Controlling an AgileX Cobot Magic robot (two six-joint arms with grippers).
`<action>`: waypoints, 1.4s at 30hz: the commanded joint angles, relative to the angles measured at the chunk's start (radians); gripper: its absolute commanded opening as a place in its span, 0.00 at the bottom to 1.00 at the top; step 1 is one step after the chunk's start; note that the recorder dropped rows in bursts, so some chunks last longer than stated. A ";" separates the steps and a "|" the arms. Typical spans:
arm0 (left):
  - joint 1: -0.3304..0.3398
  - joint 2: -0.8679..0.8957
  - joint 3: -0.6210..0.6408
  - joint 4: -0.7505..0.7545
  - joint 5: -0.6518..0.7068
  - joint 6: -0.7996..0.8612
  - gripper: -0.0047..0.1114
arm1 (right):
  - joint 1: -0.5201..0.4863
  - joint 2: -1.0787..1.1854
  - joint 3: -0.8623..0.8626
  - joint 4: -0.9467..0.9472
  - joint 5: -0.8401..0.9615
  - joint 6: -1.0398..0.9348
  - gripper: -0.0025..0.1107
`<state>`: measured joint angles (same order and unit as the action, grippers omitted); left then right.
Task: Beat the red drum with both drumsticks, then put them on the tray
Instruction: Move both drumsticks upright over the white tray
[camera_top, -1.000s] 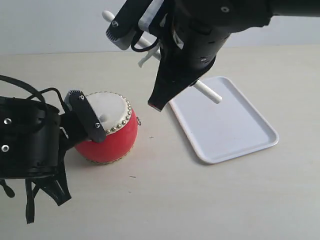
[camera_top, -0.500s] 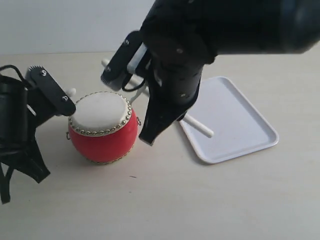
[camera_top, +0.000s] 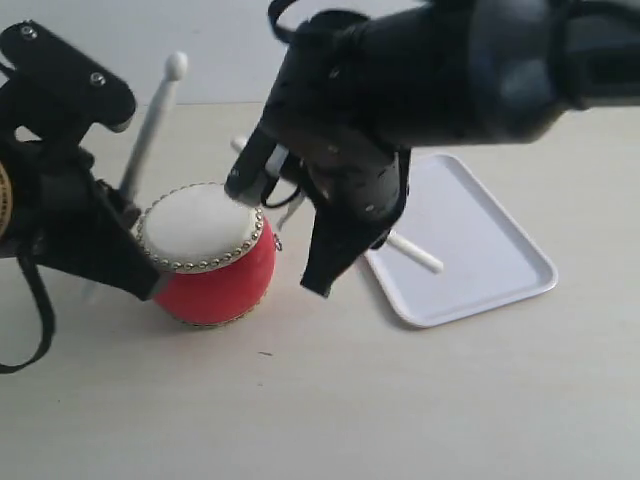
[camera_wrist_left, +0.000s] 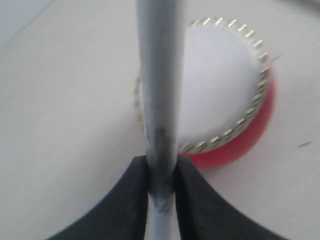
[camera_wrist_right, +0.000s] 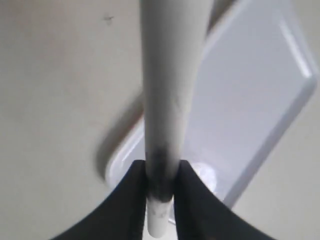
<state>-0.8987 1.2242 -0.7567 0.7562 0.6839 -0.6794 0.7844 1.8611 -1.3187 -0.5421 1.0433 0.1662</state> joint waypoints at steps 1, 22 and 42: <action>0.002 -0.007 0.001 -0.009 -0.470 -0.009 0.04 | 0.000 -0.169 -0.005 -0.164 -0.024 0.200 0.02; 0.111 0.438 -0.221 -0.203 -1.143 -0.018 0.04 | -0.234 -0.291 0.072 -0.089 -0.094 0.278 0.02; 0.147 0.808 -0.409 -0.221 -1.076 -0.388 0.04 | -0.424 0.007 0.109 -0.017 -0.285 0.219 0.02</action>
<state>-0.7580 2.0133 -1.1557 0.5437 -0.3904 -1.0206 0.3763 1.8353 -1.2149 -0.5757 0.8018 0.3994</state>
